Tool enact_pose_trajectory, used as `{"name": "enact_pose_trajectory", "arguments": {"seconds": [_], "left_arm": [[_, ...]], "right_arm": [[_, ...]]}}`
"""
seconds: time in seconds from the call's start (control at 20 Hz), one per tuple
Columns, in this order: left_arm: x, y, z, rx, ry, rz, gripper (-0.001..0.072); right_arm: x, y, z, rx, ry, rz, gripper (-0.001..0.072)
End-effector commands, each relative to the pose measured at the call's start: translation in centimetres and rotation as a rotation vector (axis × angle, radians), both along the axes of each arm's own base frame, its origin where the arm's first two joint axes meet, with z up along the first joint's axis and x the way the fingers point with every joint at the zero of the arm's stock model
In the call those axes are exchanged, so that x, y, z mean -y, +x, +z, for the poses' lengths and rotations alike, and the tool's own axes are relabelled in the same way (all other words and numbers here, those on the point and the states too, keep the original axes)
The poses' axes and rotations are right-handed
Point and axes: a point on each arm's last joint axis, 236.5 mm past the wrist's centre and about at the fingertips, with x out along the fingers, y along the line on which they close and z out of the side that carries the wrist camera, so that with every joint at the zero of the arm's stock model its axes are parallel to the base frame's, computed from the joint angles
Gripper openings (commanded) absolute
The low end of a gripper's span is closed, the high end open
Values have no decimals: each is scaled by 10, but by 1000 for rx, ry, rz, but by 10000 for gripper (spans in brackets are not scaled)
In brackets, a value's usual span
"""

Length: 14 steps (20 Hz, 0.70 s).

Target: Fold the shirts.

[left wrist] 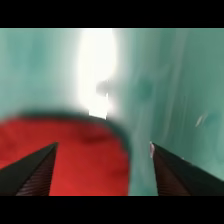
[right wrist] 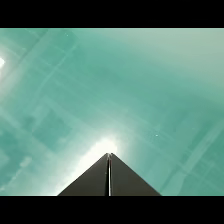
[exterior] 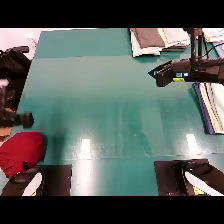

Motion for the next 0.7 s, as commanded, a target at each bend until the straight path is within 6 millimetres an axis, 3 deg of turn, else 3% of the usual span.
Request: {"name": "enact_pose_trajectory", "arguments": {"seconds": [0.0,0.1,0.25,0.3,0.35,0.4,0.5,0.6,0.65], "left_arm": [[-17,-51,-76,-189,22,54,671],[-17,-61,-94,-218,22,55,671],[-22,-63,-96,-224,44,64,669],[-22,-62,-94,-222,43,74,572],[-23,-59,-87,-211,43,83,279],[-24,-51,-77,-183,45,84,36],[-26,-23,-37,-69,48,88,23],[-23,14,33,121,31,90,22],[-17,32,78,242,19,74,22]], "right_arm": [[0,1,1,6,2,-2,16],[0,1,1,6,2,-2,17],[0,1,1,6,2,-2,17],[0,1,1,6,2,-2,17],[0,1,2,7,3,-2,17],[0,2,3,13,5,-5,16],[0,5,18,49,16,-9,17],[-1,7,51,120,35,-10,16],[1,8,73,168,46,-14,16]]}}
